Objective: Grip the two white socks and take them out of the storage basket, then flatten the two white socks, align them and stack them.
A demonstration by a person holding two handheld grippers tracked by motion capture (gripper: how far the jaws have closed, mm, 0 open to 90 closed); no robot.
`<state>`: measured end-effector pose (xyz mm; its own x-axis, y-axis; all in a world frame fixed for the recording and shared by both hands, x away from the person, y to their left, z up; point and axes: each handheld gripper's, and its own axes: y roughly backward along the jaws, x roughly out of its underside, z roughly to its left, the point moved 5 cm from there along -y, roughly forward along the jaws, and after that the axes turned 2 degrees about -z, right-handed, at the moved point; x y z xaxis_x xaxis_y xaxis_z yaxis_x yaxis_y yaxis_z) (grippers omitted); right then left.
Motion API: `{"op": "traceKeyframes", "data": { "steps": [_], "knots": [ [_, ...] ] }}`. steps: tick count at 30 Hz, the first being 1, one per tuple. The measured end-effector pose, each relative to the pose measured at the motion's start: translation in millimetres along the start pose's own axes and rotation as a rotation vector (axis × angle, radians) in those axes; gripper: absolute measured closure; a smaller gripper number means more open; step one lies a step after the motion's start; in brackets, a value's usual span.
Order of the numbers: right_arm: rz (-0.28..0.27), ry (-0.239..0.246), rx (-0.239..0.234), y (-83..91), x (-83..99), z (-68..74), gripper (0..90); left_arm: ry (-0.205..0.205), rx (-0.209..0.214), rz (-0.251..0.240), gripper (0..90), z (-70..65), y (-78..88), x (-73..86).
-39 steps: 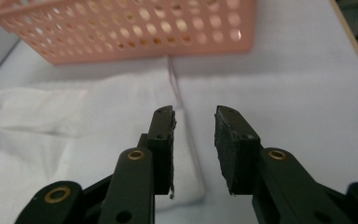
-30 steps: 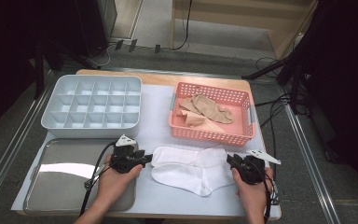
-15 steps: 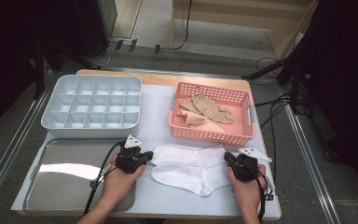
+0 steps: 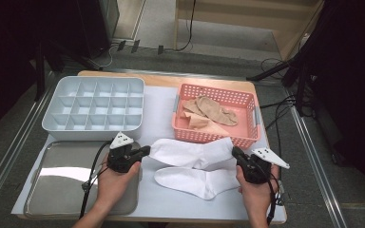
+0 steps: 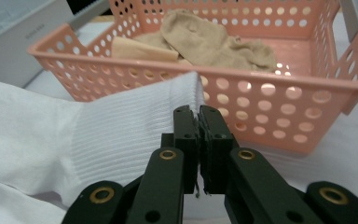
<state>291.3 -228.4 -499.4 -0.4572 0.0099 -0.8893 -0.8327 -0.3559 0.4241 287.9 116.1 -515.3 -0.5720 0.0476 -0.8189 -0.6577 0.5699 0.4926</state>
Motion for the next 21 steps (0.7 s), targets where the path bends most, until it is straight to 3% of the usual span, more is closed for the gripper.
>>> {"op": "traceKeyframes", "data": {
  "steps": [9, 21],
  "knots": [
    [-0.027, -0.018, -0.015, 26.2, -7.5, 3.1, 87.1, -0.003, 0.054, -0.009, 90.0, -12.6, 14.2, 0.1],
    [0.024, -0.069, 0.012, 51.4, 24.8, -10.4, 87.1, -0.014, 0.115, 0.053, 90.0, -34.4, 15.5, 19.0]
  ]
}}
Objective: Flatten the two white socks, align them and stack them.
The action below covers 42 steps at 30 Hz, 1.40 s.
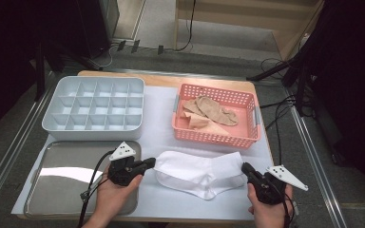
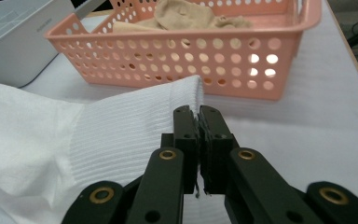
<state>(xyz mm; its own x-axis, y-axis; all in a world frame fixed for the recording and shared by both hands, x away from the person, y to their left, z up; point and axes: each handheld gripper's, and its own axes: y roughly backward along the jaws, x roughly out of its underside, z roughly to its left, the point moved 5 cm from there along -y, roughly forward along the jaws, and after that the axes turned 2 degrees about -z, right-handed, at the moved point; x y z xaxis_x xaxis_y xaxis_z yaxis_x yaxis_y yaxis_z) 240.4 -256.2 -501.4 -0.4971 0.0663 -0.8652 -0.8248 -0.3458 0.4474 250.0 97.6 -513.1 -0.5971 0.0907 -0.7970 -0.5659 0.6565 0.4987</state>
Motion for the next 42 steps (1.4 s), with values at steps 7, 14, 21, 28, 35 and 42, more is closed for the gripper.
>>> {"op": "traceKeyframes", "data": {
  "steps": [7, 14, 21, 28, 35, 42],
  "knots": [
    [0.008, -0.012, -0.004, 15.3, 7.8, -2.6, 87.1, -0.01, 0.023, 0.022, 90.0, -7.7, 3.5, 10.2],
    [0.067, -0.031, -0.007, 16.4, 22.6, -5.8, 87.1, 0.003, 0.025, 0.092, 90.0, -2.8, -6.8, 27.9],
    [0.146, -0.025, -0.006, -2.4, 36.5, -12.2, 86.1, -0.04, -0.023, 0.127, 88.9, 1.9, -16.7, 32.0],
    [0.122, -0.006, 0.015, -11.0, 43.8, -14.0, 63.9, -0.033, -0.041, 0.103, 78.7, 5.9, -19.1, 28.7],
    [0.056, -0.026, -0.153, -0.4, 38.5, 37.3, 86.2, -0.003, -0.033, 0.088, 72.3, 8.4, -20.2, 25.4],
    [0.188, 0.075, -0.259, -21.4, 69.5, 88.7, 89.6, -0.035, -0.04, 0.1, 72.0, 4.1, -27.2, 25.2]
  ]
}}
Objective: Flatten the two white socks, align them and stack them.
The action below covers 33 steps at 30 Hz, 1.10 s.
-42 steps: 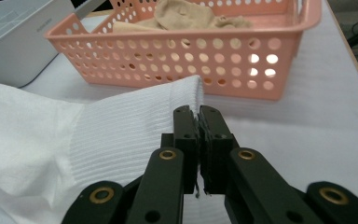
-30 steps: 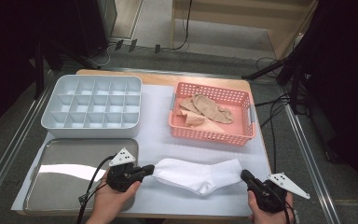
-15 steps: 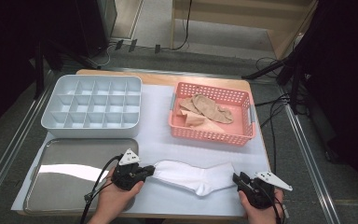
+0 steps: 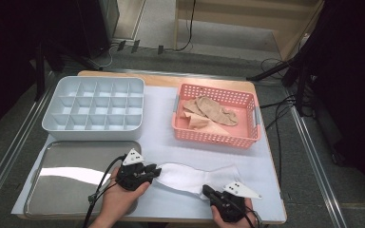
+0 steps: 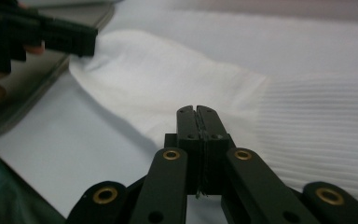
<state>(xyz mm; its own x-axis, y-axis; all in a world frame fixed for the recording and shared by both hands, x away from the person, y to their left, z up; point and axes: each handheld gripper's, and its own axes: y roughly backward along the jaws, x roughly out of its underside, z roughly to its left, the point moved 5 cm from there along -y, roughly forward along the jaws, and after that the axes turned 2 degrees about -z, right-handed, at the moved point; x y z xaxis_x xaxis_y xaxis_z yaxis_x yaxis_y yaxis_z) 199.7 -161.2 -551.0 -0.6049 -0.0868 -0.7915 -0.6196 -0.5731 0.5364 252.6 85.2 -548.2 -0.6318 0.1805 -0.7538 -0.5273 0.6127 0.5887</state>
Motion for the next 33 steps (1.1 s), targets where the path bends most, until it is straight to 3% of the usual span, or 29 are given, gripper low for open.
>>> {"op": "traceKeyframes", "data": {
  "steps": [2, 4, 5, 10, 11, 13, 14, 15, 16, 17, 18, 19, 20, 23, 26, 28, 33],
  "knots": [
    [0.025, 0.034, 0.011, -3.8, 4.6, 3.7, 89.9, -0.014, -0.007, 0.002, 75.2, -0.1, -0.6, 0.4],
    [0.067, 0.067, 0.028, -7.0, 9.9, 4.6, 90.0, -0.029, -0.011, 0.014, 84.9, 0.6, -2.8, 0.9],
    [0.061, 0.077, 0.021, -7.4, 11.9, 4.5, 90.0, -0.025, -0.003, 0.018, 87.4, 1.0, -3.7, 0.7],
    [0.05, 0.068, 0.024, -0.7, 9.8, 0.3, 87.7, -0.006, 0.013, 0.017, 88.2, 3.6, -4.6, -1.6],
    [0.024, 0.056, 0.02, 4.1, 6.9, -3.4, 86.5, -0.005, 0.016, 0.007, 88.2, 3.2, -4.1, -2.4],
    [-0.066, -0.008, 0.059, 21.0, -4.1, -20.5, 84.7, -0.004, 0.019, -0.001, 87.5, 2.9, -3.2, -3.2],
    [-0.111, -0.047, 0.106, 31.7, -9.5, -34.3, 84.0, -0.002, 0.018, -0.003, 87.2, 2.9, -3.4, -3.2],
    [-0.147, -0.108, 0.203, 44.5, -11.9, -58.4, 80.7, -0.001, 0.02, -0.004, 86.6, 3.2, -3.7, -3.1],
    [-0.155, -0.12, 0.239, 47.3, -11.0, -66.7, 76.2, 0.001, 0.019, -0.004, 86.2, 3.4, -4.3, -3.0],
    [-0.155, -0.12, 0.239, 47.3, -11.0, -66.7, 76.2, 0.001, 0.019, -0.004, 86.1, 3.4, -4.3, -3.0],
    [-0.162, -0.175, 0.301, 49.7, -5.8, -85.0, 65.2, 0.002, 0.02, -0.003, 85.9, 3.4, -4.8, -3.1],
    [-0.162, -0.175, 0.301, 49.7, -5.8, -85.0, 65.2, 0.002, 0.02, -0.003, 85.8, 3.4, -4.8, -3.1],
    [-0.146, -0.229, 0.298, 46.2, -0.6, -93.1, 62.5, -0.002, 0.016, -0.003, 86.0, 3.4, -5.0, -3.2],
    [-0.125, -0.236, 0.296, 40.1, 1.6, -94.8, 61.8, -0.008, 0.018, -0.006, 87.0, 3.3, -5.3, -3.3],
    [-0.117, -0.216, 0.304, 36.1, 0.2, -94.4, 76.9, -0.005, 0.026, -0.004, 88.6, 4.8, -5.2, -3.2],
    [-0.122, -0.22, 0.299, 37.3, -1.1, -94.3, 79.2, -0.001, 0.034, -0.004, 88.6, 5.0, -5.1, -3.1],
    [-0.134, -0.157, 0.315, 38.3, -7.5, -90.3, 83.0, 0.003, 0.03, -0.011, 88.7, 5.5, -5.6, -3.1]
  ]
}}
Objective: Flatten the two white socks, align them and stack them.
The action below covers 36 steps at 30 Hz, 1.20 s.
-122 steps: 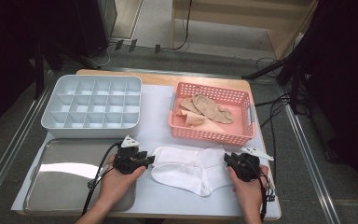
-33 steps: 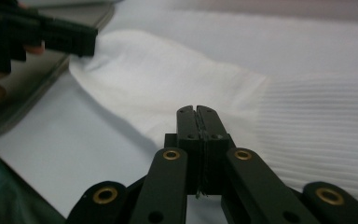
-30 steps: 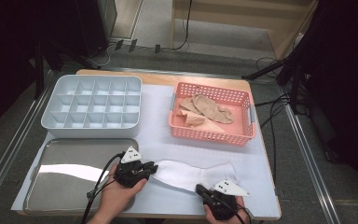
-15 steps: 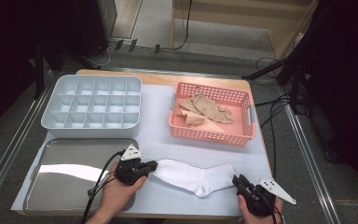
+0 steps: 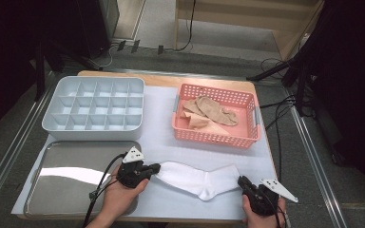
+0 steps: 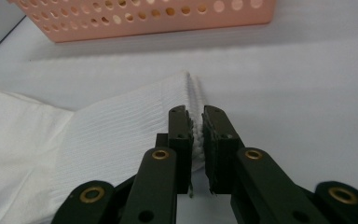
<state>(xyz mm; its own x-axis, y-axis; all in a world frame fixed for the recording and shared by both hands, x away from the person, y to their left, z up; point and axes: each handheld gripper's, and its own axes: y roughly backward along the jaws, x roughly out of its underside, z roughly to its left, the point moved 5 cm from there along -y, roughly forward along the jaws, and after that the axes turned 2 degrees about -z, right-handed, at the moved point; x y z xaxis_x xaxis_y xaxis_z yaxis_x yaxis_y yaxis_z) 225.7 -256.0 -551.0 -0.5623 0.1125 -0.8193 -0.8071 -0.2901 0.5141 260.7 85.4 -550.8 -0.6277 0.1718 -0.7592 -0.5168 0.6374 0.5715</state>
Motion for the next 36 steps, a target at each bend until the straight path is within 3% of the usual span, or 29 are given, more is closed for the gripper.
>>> {"op": "traceKeyframes", "data": {
  "steps": [4, 8, 9, 11, 13, 14, 15, 16, 19, 24, 25, 28, 32, 33, 34, 35, 36],
  "knots": [
    [-0.015, 0.016, -0.005, -7.3, -6.5, -1.3, 83.0, 0.005, -0.001, 0.0, 88.8, 0.1, -1.2, -0.5],
    [0.004, -0.005, 0.0, -14.9, -5.7, -6.0, 77.8, 0.005, -0.005, -0.01, 86.2, -0.2, -1.9, -0.3],
    [-0.009, -0.014, 0.006, -13.0, -5.2, -6.8, 61.8, 0.005, -0.003, -0.009, 82.6, 0.1, -1.4, 0.0],
    [-0.005, -0.016, 0.006, -12.8, -4.2, -6.9, 60.3, 0.017, -0.014, -0.014, 79.2, 2.0, 0.4, 0.6],
    [0.032, -0.008, -0.01, -14.2, 2.7, -4.8, 66.2, 0.021, -0.011, -0.008, 76.9, 4.1, 2.9, 1.9],
    [0.032, -0.008, -0.01, -14.2, 2.7, -4.8, 66.2, 0.021, -0.011, -0.008, 80.7, 4.1, 2.9, 1.9],
    [0.043, -0.003, -0.008, -13.3, 2.9, -4.1, 76.7, 0.015, -0.002, 0.002, 85.1, 2.6, 2.5, 2.7],
    [0.044, -0.013, -0.019, -13.6, 2.6, -4.5, 79.2, 0.012, -0.002, 0.005, 87.5, 1.6, 1.8, 2.7],
    [0.05, -0.029, -0.021, -14.2, 0.5, -6.4, 81.6, 0.018, 0.002, 0.004, 89.9, -1.4, -0.5, 1.6],
    [0.033, -0.003, 0.021, -10.1, -9.2, -15.5, 82.2, 0.013, 0.022, 0.01, 90.0, -10.4, -8.7, -2.5],
    [0.001, -0.026, 0.002, -5.7, -14.5, -18.8, 82.2, 0.017, 0.031, 0.008, 90.0, -12.2, -12.4, -4.4],
    [-0.019, -0.049, -0.022, -0.5, -20.1, -18.8, 82.2, 0.017, 0.033, 0.009, 90.0, -14.2, -14.4, -5.5],
    [-0.059, -0.055, -0.07, 10.0, -31.5, -5.1, 82.2, 0.028, 0.038, 0.01, 90.0, -15.5, -15.2, -6.2],
    [-0.076, -0.05, -0.106, 14.8, -36.5, 8.7, 82.2, 0.035, 0.041, 0.009, 90.0, -14.9, -15.3, -6.3],
    [-0.076, -0.05, -0.106, 14.8, -36.5, 8.7, 82.2, 0.035, 0.041, 0.009, 90.0, -14.9, -15.3, -6.3],
    [-0.094, -0.03, -0.143, 18.9, -41.3, 27.2, 82.2, 0.04, 0.039, 0.006, 90.0, -14.5, -14.8, -6.4],
    [-0.094, -0.03, -0.143, 18.9, -41.3, 27.2, 82.2, 0.04, 0.039, 0.006, 90.0, -14.5, -14.8, -6.4]
  ]
}}
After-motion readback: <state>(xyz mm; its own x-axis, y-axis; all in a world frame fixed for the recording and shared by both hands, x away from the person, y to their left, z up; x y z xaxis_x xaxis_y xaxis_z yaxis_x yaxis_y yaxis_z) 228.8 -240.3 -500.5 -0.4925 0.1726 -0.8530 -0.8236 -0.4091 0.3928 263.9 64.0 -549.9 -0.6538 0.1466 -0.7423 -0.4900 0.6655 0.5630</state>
